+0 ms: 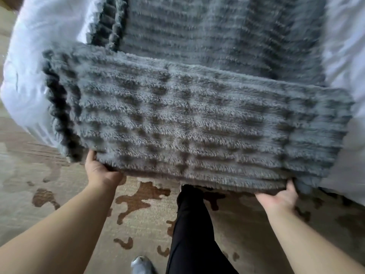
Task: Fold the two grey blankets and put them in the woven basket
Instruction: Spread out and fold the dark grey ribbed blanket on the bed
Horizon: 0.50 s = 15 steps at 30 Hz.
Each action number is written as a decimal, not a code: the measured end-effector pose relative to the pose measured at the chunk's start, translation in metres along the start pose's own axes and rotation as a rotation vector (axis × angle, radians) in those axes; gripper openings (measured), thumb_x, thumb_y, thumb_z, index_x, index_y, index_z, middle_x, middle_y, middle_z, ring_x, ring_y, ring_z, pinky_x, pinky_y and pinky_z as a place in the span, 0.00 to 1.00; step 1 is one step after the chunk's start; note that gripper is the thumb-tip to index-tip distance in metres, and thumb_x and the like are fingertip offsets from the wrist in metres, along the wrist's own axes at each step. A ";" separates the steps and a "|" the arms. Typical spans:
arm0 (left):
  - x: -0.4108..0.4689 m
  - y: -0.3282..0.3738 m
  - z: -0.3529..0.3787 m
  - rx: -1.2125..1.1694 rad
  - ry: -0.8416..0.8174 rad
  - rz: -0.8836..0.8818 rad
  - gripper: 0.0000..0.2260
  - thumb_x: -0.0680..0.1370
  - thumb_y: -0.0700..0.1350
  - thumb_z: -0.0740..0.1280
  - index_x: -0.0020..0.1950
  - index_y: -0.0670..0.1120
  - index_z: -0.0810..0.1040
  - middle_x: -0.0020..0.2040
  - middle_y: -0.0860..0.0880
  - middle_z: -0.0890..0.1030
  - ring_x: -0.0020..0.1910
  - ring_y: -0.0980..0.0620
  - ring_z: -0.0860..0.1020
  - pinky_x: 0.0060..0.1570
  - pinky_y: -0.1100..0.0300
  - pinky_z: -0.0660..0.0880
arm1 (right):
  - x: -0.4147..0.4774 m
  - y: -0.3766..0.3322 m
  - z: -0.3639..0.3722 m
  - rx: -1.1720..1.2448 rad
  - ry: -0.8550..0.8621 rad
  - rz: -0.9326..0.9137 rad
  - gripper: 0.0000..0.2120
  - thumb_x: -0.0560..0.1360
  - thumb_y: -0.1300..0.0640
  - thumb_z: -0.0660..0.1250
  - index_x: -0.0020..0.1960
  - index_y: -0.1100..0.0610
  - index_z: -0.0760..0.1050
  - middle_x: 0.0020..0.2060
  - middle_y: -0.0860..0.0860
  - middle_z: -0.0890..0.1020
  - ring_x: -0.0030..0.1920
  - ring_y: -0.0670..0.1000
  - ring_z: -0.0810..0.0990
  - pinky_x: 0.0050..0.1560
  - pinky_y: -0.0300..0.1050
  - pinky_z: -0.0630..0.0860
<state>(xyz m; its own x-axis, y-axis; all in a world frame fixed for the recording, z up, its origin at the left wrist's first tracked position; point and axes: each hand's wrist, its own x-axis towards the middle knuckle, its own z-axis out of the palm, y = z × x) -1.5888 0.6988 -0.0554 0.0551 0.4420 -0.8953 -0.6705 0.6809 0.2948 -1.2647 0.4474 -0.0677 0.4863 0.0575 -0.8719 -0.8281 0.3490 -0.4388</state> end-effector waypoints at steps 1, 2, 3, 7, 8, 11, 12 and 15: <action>-0.013 0.004 0.000 0.016 -0.009 0.010 0.24 0.70 0.56 0.68 0.63 0.48 0.78 0.60 0.42 0.81 0.60 0.40 0.77 0.64 0.37 0.67 | -0.011 -0.003 0.001 -0.010 -0.005 -0.018 0.21 0.78 0.44 0.56 0.66 0.50 0.75 0.62 0.56 0.78 0.61 0.62 0.75 0.67 0.61 0.66; -0.025 0.008 0.000 0.027 -0.027 0.025 0.27 0.67 0.55 0.69 0.64 0.49 0.77 0.60 0.42 0.80 0.60 0.40 0.77 0.65 0.39 0.67 | -0.022 -0.007 0.001 -0.023 -0.005 -0.040 0.21 0.79 0.44 0.55 0.66 0.50 0.75 0.62 0.56 0.78 0.62 0.61 0.75 0.68 0.62 0.65; -0.037 0.014 0.000 0.041 -0.045 0.041 0.29 0.64 0.54 0.68 0.65 0.49 0.76 0.60 0.43 0.80 0.60 0.41 0.77 0.65 0.40 0.67 | -0.033 -0.011 0.000 -0.037 0.001 -0.060 0.20 0.79 0.45 0.55 0.66 0.50 0.75 0.62 0.56 0.78 0.62 0.61 0.75 0.68 0.62 0.65; -0.081 0.039 0.007 0.134 -0.117 0.071 0.21 0.72 0.45 0.62 0.65 0.47 0.77 0.56 0.45 0.83 0.55 0.46 0.81 0.61 0.48 0.73 | -0.078 -0.036 -0.003 -0.129 0.039 -0.127 0.15 0.78 0.49 0.56 0.58 0.50 0.78 0.55 0.52 0.81 0.61 0.57 0.76 0.60 0.54 0.72; -0.091 0.046 0.008 0.171 -0.118 0.096 0.19 0.75 0.44 0.60 0.65 0.46 0.77 0.55 0.46 0.83 0.54 0.47 0.82 0.59 0.49 0.75 | -0.091 -0.043 -0.003 -0.150 0.038 -0.146 0.13 0.78 0.50 0.57 0.54 0.50 0.78 0.53 0.50 0.82 0.60 0.56 0.77 0.57 0.52 0.74; -0.119 0.065 0.009 0.300 -0.091 0.206 0.20 0.76 0.44 0.59 0.67 0.44 0.74 0.60 0.44 0.80 0.57 0.45 0.80 0.56 0.46 0.77 | -0.131 -0.065 -0.001 -0.171 -0.010 -0.180 0.09 0.76 0.51 0.60 0.50 0.50 0.78 0.51 0.49 0.82 0.55 0.54 0.79 0.52 0.50 0.76; -0.129 0.071 0.008 0.333 -0.081 0.250 0.20 0.75 0.43 0.60 0.67 0.42 0.74 0.62 0.43 0.79 0.58 0.44 0.79 0.58 0.44 0.76 | -0.145 -0.072 -0.002 -0.175 -0.021 -0.191 0.07 0.75 0.52 0.61 0.49 0.49 0.78 0.50 0.49 0.82 0.53 0.54 0.80 0.48 0.50 0.76; -0.160 0.079 -0.001 0.354 -0.030 0.339 0.20 0.72 0.43 0.63 0.64 0.41 0.75 0.61 0.42 0.80 0.55 0.43 0.80 0.57 0.42 0.76 | -0.184 -0.086 -0.012 -0.175 -0.023 -0.220 0.05 0.73 0.52 0.64 0.47 0.48 0.77 0.48 0.49 0.82 0.47 0.53 0.80 0.44 0.50 0.76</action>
<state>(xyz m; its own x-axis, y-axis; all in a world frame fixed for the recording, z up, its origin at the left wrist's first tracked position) -1.6517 0.6814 0.1105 -0.0980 0.6862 -0.7207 -0.3623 0.6499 0.6681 -1.2862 0.3955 0.1285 0.6644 0.0205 -0.7471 -0.7364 0.1889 -0.6497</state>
